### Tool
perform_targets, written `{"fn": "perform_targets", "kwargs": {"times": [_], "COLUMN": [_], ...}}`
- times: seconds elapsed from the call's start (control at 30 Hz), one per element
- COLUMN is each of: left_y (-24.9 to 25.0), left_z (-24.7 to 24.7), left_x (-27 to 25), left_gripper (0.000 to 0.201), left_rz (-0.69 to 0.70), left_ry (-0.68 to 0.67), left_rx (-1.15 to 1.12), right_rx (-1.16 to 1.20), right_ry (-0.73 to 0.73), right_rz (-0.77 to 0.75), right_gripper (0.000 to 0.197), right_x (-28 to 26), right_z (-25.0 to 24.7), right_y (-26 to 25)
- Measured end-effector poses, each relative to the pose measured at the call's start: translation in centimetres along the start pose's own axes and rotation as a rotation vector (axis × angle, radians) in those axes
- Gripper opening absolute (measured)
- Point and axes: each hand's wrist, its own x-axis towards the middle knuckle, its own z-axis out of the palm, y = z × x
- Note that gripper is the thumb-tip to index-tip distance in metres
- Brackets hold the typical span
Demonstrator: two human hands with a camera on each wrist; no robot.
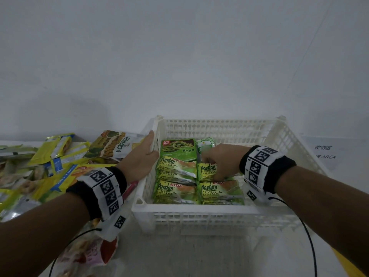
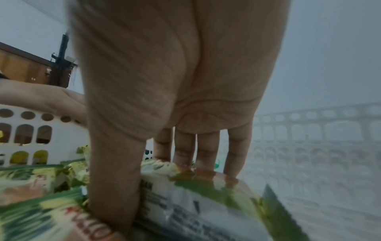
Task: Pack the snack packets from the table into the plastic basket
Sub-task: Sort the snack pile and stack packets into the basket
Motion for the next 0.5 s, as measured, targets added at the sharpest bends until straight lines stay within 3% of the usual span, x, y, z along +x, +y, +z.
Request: {"fn": "perform_targets", "kwargs": {"times": [0.5], "left_y": [-0.02], "left_z": [0.01], "left_x": [0.02], "left_gripper": [0.069], "left_rz": [-0.003], "left_ry": [0.007], "left_rx": [-0.016], "right_rx": [0.145], "right_ry": [-0.006], "right_rz": [-0.016], "right_gripper": [0.065], "right_x": [-0.09], "right_z": [-0.97], "right_y": [0.18]}}
